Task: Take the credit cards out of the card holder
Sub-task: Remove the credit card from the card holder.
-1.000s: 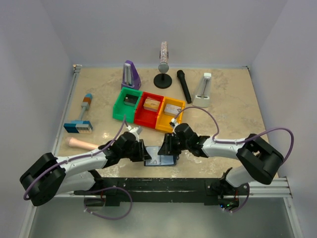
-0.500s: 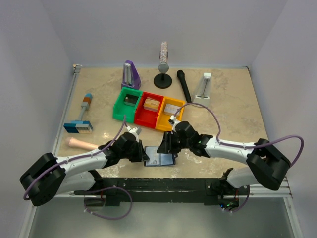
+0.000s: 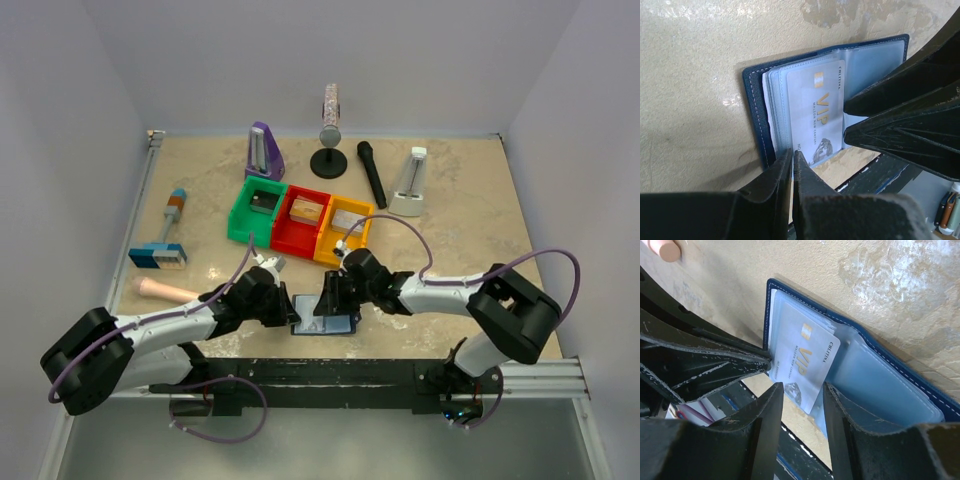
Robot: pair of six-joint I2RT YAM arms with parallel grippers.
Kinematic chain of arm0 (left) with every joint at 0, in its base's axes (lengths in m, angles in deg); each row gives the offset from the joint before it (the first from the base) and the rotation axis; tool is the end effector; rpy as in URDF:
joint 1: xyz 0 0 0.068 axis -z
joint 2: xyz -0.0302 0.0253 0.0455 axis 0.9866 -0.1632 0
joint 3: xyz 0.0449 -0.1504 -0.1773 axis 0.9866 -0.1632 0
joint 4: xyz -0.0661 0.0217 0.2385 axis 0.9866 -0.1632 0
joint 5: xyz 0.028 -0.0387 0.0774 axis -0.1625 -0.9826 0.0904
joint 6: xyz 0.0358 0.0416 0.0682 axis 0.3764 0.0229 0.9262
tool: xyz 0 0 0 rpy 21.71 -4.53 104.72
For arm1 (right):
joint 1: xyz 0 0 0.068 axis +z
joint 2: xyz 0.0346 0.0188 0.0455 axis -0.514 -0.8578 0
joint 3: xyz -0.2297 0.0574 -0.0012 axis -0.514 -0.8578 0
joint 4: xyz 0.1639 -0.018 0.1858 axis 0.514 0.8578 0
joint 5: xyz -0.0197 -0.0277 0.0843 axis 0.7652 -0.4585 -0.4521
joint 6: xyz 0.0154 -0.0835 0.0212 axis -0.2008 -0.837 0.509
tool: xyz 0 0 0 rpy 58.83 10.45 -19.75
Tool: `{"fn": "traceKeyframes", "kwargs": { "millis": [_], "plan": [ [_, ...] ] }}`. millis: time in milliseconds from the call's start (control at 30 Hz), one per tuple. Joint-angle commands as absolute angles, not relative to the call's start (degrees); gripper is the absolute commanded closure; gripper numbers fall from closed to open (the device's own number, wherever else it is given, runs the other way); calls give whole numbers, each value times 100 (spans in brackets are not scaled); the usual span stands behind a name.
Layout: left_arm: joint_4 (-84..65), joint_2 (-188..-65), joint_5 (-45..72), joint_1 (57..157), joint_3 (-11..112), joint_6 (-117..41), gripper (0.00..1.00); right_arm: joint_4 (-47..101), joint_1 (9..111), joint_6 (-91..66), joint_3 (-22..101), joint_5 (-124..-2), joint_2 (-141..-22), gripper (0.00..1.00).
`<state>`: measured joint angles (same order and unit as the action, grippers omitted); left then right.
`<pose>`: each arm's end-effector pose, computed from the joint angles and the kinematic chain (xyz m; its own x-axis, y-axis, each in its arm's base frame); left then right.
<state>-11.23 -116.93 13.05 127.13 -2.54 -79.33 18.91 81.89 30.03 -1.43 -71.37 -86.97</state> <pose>0.1520 -0.1772 0.0847 -0.9276 -0.1750 -0.3300 0.0743 0.7794 -0.6221 0.1742 0.2491 0.0916 -0.9482 -0.0089 -0.3176 -0.2315 0.7038 0.6716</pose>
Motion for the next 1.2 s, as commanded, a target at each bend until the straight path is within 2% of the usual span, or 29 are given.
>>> {"fn": "traceKeyframes", "kwargs": {
  "millis": [0,700,1167],
  "plan": [
    [-1043,-11759,1427,12692,-373,-7844,90,1515,8208,3155,-92,-7252,-8775,58],
    [-1157,-11856,1568,12693,-478,-7905,93,1321,8138,3498,-391,-7094,-8881,60],
    [-1017,-12084,1524,12684,-548,-7932,97,-366,8041,3788,-1076,-7340,-8863,60]
  ]
}}
